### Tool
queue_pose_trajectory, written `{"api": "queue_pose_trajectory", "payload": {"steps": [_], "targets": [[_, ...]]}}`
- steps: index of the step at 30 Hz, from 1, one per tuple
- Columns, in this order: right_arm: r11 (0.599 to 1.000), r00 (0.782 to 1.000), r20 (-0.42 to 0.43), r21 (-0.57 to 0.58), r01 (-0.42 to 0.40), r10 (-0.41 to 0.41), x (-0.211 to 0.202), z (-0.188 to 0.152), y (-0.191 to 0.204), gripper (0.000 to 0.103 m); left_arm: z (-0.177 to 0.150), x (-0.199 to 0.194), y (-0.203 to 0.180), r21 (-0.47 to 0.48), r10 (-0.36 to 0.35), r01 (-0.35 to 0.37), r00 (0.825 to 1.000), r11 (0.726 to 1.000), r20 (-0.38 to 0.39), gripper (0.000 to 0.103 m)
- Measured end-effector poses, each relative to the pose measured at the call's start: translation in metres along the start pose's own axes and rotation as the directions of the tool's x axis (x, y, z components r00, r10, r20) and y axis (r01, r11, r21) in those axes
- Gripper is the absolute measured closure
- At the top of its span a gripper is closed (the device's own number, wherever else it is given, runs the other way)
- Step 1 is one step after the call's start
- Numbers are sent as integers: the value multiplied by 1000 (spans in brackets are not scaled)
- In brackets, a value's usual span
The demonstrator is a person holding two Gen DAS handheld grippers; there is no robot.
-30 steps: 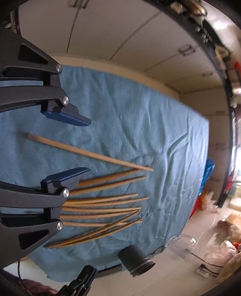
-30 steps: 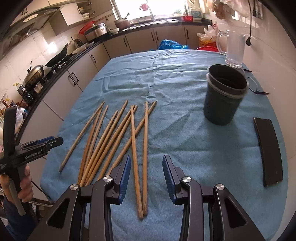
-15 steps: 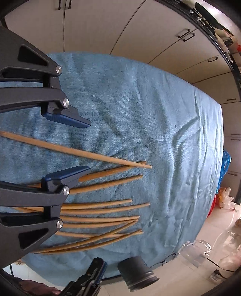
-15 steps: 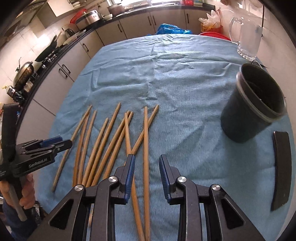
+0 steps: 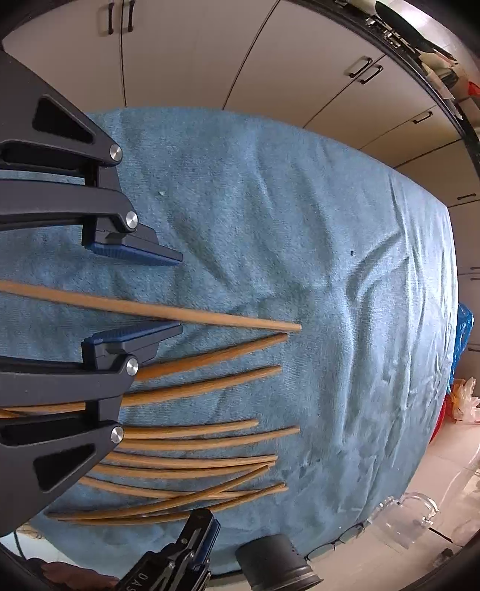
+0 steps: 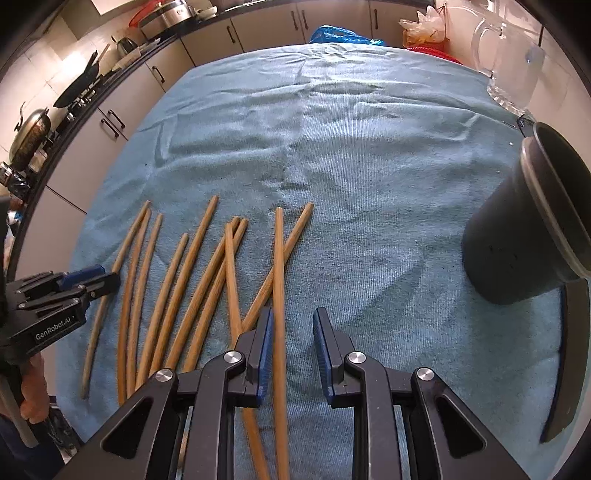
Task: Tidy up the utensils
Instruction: 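Lower the left tool onto the chopsticks and close on one chopstick, then lift the chopstick upright with the left tool and carry it over the grey cup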
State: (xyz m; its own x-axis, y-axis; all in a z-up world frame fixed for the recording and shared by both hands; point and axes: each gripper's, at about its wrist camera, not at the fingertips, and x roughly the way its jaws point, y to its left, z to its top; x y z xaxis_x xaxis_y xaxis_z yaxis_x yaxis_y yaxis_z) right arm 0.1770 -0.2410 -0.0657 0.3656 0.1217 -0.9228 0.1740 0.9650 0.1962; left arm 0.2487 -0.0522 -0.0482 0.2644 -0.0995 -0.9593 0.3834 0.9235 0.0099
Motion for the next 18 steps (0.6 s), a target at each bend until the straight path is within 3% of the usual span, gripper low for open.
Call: {"api": "queue_pose_trajectory", "payload": {"steps": [4,6,9,18], "targets": [[1000,1000,-8,-8,12,-12,6,5,1,79,5,2,-4,-11,15,-15,1000,1000,9,82],[1000,1000,-11,-11,17,-17,9,7,2,84,6,2,-5,-21,10,-10,1000,1000,11,95],[1000,1000,-12,-25,12,-13,9,10,3,94,7,2,-2,-48,-1,2,1000,999,13,96],[999,998,53,10,-37,36,-12,4,-7,95,-2,-23,8,-72,-91,98,992,993,90,96]]}}
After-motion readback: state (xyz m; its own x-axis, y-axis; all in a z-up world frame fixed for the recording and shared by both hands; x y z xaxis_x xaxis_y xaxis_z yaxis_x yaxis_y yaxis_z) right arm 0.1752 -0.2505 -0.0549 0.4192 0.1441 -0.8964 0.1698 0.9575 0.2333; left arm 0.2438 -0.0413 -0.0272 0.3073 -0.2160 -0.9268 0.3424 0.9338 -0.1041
